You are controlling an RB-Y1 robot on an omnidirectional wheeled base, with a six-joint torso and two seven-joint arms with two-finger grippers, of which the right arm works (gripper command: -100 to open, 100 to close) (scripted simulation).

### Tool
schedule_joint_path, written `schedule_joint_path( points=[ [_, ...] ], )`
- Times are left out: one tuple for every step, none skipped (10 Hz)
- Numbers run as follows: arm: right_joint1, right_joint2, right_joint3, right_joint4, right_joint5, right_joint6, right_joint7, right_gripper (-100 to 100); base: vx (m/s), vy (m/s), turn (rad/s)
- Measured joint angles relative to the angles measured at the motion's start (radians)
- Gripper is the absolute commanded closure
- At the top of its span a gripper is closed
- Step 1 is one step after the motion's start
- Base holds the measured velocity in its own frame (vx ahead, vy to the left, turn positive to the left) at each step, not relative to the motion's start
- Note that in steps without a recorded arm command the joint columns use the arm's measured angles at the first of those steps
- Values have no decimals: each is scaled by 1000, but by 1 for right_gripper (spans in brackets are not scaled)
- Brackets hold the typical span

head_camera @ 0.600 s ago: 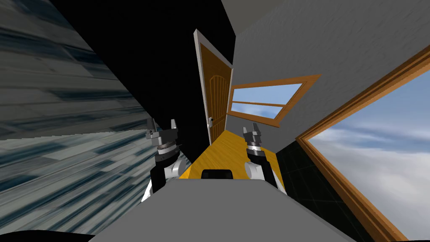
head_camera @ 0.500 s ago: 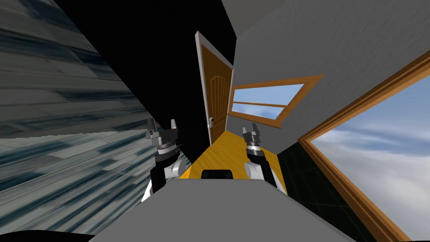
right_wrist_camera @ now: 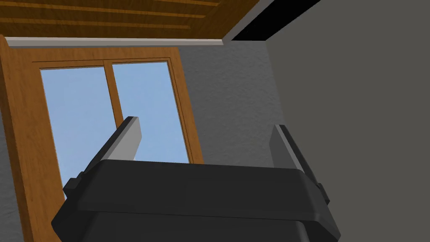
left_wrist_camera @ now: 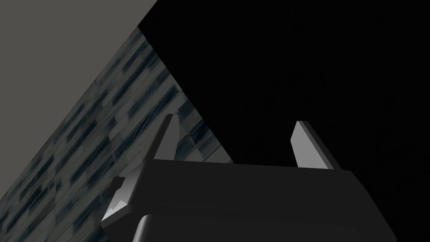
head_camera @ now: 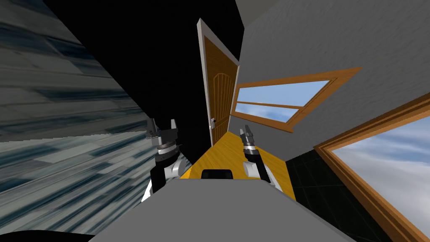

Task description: Pull the door open

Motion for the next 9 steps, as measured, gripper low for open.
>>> schedule_joint_path(
  points=[
    [-7, -11, 1, 21, 15, -5, 21, -100, 97, -23, 114],
    [-20, -21, 1, 47, 31, -11, 42, -100, 103, -21, 129],
    [-31, -32, 2, 72, 48, -16, 66, -100, 98, -12, 116],
    [-46, -41, 4, 98, 66, -19, 91, -100, 80, -8, 139],
    [-53, -53, 7, 123, 85, -26, 117, -100, 103, -17, 126],
    [-72, -67, 5, 149, 102, -27, 141, -100, 116, -21, 147],
    [-85, -76, 8, 183, 122, -35, 169, -100, 99, -35, 143],
    [-90, -91, 10, 200, 142, -39, 196, -100, 85, -23, 142],
    [-101, -104, 11, 223, 161, -43, 222, -100, 55, -18, 41]
  ],
)
